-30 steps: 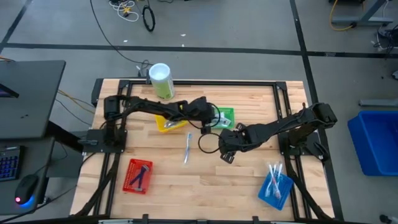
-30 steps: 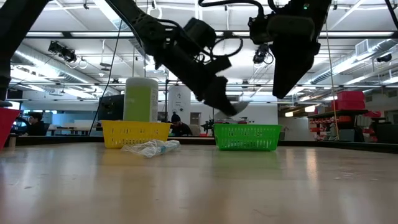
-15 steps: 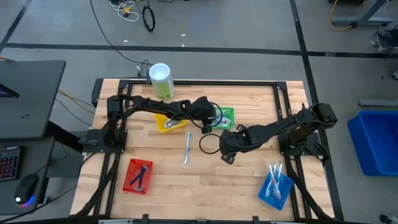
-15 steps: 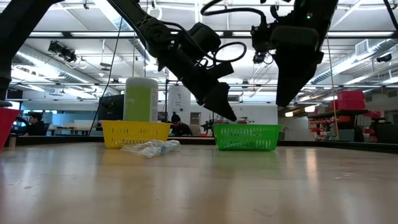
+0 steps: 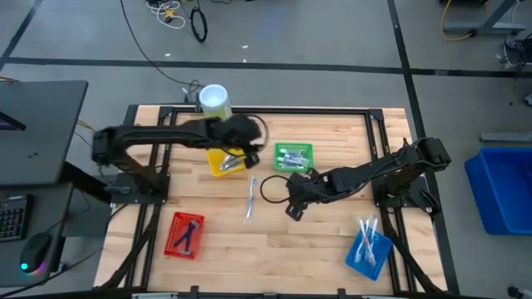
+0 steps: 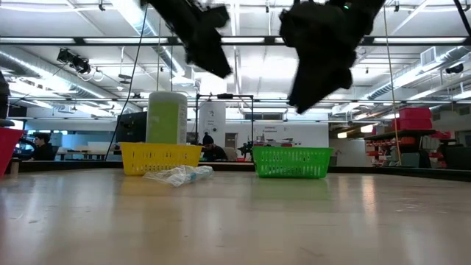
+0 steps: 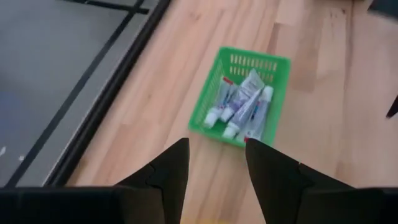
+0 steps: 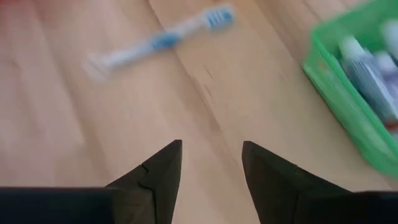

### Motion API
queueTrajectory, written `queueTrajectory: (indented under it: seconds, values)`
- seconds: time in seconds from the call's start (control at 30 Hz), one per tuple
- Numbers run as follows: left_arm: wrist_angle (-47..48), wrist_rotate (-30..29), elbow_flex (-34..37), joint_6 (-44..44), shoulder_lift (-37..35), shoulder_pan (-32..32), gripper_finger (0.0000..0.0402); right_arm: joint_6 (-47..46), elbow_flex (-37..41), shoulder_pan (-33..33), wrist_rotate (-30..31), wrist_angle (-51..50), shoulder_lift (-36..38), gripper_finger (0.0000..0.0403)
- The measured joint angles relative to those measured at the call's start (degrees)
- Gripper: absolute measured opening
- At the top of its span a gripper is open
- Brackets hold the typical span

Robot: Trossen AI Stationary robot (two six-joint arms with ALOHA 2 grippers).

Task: Pick & Place Travel size toiletries
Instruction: Put the blue toothbrush into the blue bin

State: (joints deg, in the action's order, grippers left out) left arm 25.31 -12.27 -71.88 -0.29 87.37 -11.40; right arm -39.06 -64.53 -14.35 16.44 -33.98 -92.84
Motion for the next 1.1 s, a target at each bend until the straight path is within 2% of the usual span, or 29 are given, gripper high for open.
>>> queueTrajectory:
  seconds: [0.17,0.33,0.43,0.53,0.7,0.8,0.97,1.1]
  values:
    - [3.4,-2.8,4.8,-2.5,-12.1,0.6,0.0169,-0.5,0.0,0.5,-0.4,9.6,0.0,0.0178]
    - [3.4,-8.2,16.0,-8.4,-24.0,2.1,0.0169,4.0,0.1,3.1,1.5,17.0,0.0,0.0179]
    - [-0.4,-11.4,23.8,-12.7,-30.3,3.4,0.0169,5.8,0.1,4.7,0.6,22.6,-1.9,0.0181]
    - [-6.4,-11.8,30.7,-13.9,-35.1,4.0,0.0169,15.0,0.2,4.8,-1.7,29.9,-5.7,0.0189]
    - [-13.1,-9.4,37.2,-14.0,-39.0,4.0,0.0169,32.5,0.0,5.5,-13.6,42.2,-11.7,0.0215]
    - [-13.7,-9.3,38.0,-14.0,-39.5,4.0,0.0169,39.0,-2.3,6.5,-20.0,43.3,-15.2,0.0228]
    - [-14.0,-9.3,38.1,-13.4,-39.4,4.0,0.0169,54.9,-6.2,7.9,-22.8,39.9,-20.2,0.0236]
    - [-14.6,-9.5,38.1,-13.4,-39.4,4.0,0.0169,61.5,-8.5,9.6,-23.2,37.0,-23.0,0.0230]
